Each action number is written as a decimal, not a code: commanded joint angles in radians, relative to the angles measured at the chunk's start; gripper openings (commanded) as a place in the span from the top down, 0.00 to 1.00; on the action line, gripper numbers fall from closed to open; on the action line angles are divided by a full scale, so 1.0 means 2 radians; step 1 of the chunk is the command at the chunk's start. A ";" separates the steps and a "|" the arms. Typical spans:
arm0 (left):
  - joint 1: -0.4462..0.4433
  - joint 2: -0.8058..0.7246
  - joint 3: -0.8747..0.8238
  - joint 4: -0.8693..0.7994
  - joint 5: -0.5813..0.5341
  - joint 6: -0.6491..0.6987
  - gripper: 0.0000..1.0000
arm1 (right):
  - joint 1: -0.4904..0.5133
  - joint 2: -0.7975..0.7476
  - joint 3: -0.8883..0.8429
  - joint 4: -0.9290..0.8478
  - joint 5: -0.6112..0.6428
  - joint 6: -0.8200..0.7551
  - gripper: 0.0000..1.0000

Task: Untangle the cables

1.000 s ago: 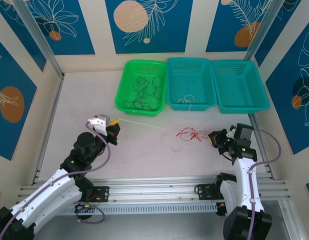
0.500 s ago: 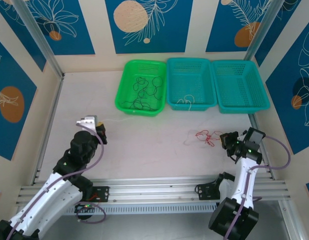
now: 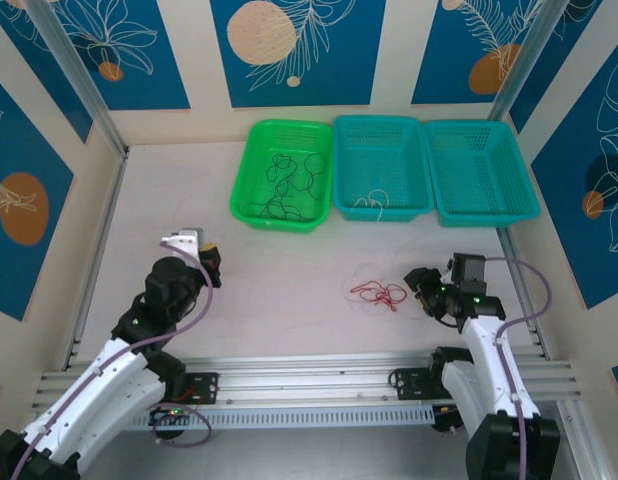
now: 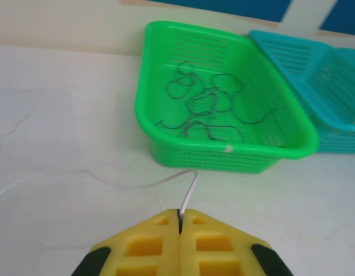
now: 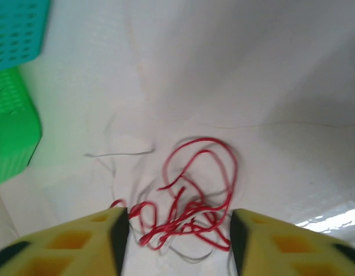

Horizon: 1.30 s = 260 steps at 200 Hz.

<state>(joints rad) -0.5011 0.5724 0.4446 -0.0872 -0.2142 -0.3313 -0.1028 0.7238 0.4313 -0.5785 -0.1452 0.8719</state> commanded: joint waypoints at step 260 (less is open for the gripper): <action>-0.083 0.772 0.812 0.155 0.208 0.094 1.00 | 0.183 -0.113 0.129 -0.114 0.050 0.067 0.04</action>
<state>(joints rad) -0.6594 2.0270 1.9465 0.2684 0.2123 -0.1555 0.2562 0.5129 0.6678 -0.7620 -0.0513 0.9951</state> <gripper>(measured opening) 0.036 0.958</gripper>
